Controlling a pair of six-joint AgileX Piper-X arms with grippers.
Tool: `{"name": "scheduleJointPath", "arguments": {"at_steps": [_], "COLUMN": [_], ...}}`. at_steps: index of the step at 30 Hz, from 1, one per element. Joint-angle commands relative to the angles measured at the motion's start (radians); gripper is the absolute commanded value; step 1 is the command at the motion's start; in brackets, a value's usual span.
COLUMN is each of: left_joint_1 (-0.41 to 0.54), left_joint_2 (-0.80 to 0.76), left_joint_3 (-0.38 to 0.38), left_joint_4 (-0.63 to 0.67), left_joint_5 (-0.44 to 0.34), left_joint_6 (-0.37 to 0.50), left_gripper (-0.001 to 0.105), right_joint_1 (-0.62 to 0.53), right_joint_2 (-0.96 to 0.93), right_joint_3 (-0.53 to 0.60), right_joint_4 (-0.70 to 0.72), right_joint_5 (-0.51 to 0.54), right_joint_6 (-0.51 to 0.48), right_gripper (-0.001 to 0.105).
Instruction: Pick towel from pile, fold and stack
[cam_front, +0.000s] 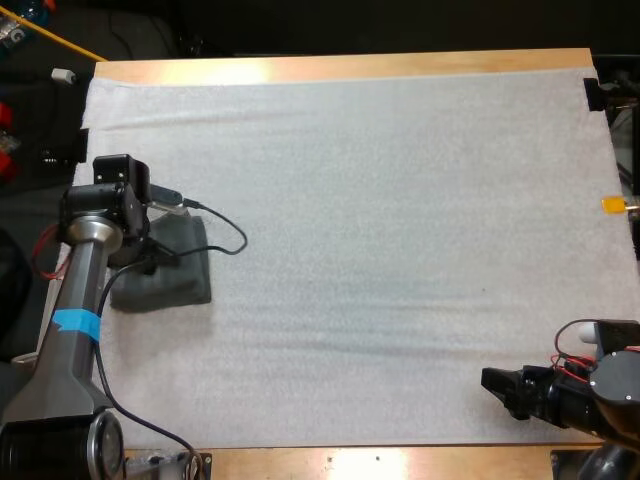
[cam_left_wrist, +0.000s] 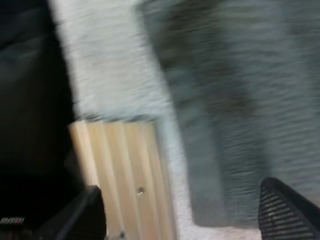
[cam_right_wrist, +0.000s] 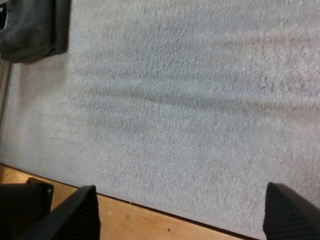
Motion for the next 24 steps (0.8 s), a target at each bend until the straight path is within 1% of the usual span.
{"name": "scheduleJointPath", "arguments": {"at_steps": [1,2,3,5,6,7,9,11,13,14,15,17,20,21,23,24], "left_joint_1": [0.002,0.002,0.002,0.002,0.002,0.002,0.002,0.008,0.031,0.049,0.074,0.116,0.168,0.181,0.187,0.183], "left_joint_2": [-0.005,-0.005,-0.005,-0.005,-0.005,-0.005,-0.005,-0.005,-0.005,-0.005,-0.005,-0.005,-0.005,-0.005,-0.005,-0.005], "left_joint_3": [-0.006,-0.006,-0.006,-0.006,-0.006,-0.006,-0.006,0.0,0.019,0.032,0.049,0.069,0.099,0.11,0.131,0.144], "left_joint_4": [0.001,0.002,0.004,0.005,0.005,0.005,0.02,0.025,0.004,-0.014,-0.03,-0.049,-0.071,-0.083,-0.107,-0.12], "left_joint_5": [-0.031,-0.01,0.046,0.133,0.191,0.227,0.261,0.265,0.304,0.353,0.42,0.492,0.53,0.559,0.602,0.612], "left_joint_6": [-0.028,-0.034,-0.04,-0.054,-0.06,-0.062,-0.061,-0.061,-0.066,-0.076,-0.091,-0.107,-0.117,-0.121,-0.124,-0.123], "left_gripper": [0.063,0.063,0.063,0.063,0.063,0.063,0.063,0.063,0.063,0.063,0.063,0.063,0.063,0.063,0.063,0.063], "right_joint_1": [0.002,0.002,0.002,0.002,0.002,0.002,0.002,0.002,0.002,0.002,0.002,0.002,0.002,0.002,0.002,0.002], "right_joint_2": [-0.004,-0.004,-0.004,-0.004,-0.004,-0.004,-0.004,-0.004,-0.004,-0.004,-0.004,-0.004,-0.004,-0.004,-0.004,-0.004], "right_joint_3": [-0.006,-0.006,-0.006,-0.006,-0.006,-0.006,-0.006,-0.006,-0.006,-0.006,-0.006,-0.006,-0.006,-0.006,-0.006,-0.006], "right_joint_4": [0.003,0.003,0.003,0.003,0.003,0.003,0.003,0.003,0.003,0.003,0.003,0.003,0.003,0.003,0.003,0.003], "right_joint_5": [-0.002,-0.002,-0.002,-0.002,-0.002,-0.002,-0.002,-0.002,-0.002,-0.002,-0.002,-0.002,-0.002,-0.002,-0.002,-0.002], "right_joint_6": [0.0,0.0,0.0,-0.002,-0.002,-0.002,-0.003,-0.004,-0.004,-0.004,-0.004,-0.004,-0.004,-0.004,-0.004,-0.004], "right_gripper": [0.066,0.066,0.066,0.066,0.066,0.066,0.066,0.066,0.066,0.066,0.066,0.066,0.066,0.066,0.066,0.066]}}
